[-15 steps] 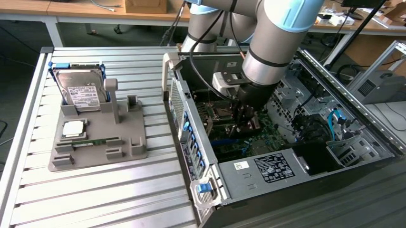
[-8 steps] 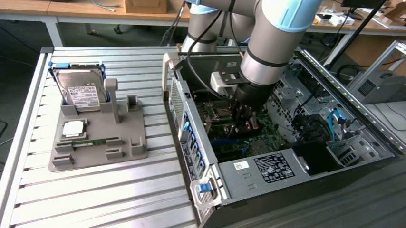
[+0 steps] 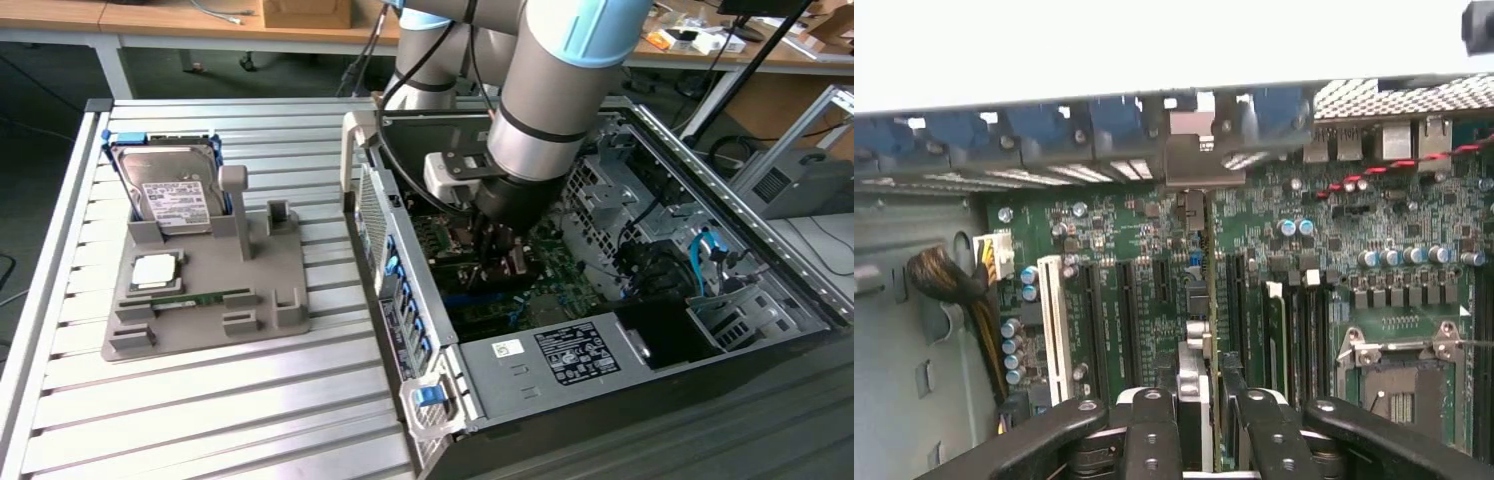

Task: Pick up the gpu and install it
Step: 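Insert the gpu into the slot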

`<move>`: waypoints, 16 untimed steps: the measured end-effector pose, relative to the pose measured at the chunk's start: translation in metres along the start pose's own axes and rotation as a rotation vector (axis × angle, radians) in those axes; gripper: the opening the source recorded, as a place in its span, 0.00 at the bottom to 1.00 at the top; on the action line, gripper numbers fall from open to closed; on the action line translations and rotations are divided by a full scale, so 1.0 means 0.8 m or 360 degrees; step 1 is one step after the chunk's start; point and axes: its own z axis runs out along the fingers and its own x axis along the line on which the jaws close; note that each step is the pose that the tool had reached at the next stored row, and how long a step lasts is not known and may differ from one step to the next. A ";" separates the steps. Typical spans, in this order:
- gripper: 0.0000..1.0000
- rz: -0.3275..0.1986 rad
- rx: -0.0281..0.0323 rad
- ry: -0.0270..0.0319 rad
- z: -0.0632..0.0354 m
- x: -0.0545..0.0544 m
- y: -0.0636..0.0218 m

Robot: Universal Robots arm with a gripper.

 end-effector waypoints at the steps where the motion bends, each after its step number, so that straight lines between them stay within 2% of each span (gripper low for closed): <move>1: 0.27 0.0000 0.00001 0.00001 0.000 0.000 0.002; 10: 0.27 0.0000 0.00007 0.00000 0.001 -0.003 0.005; 16: 0.27 0.0000 0.00008 0.00000 0.001 0.001 0.005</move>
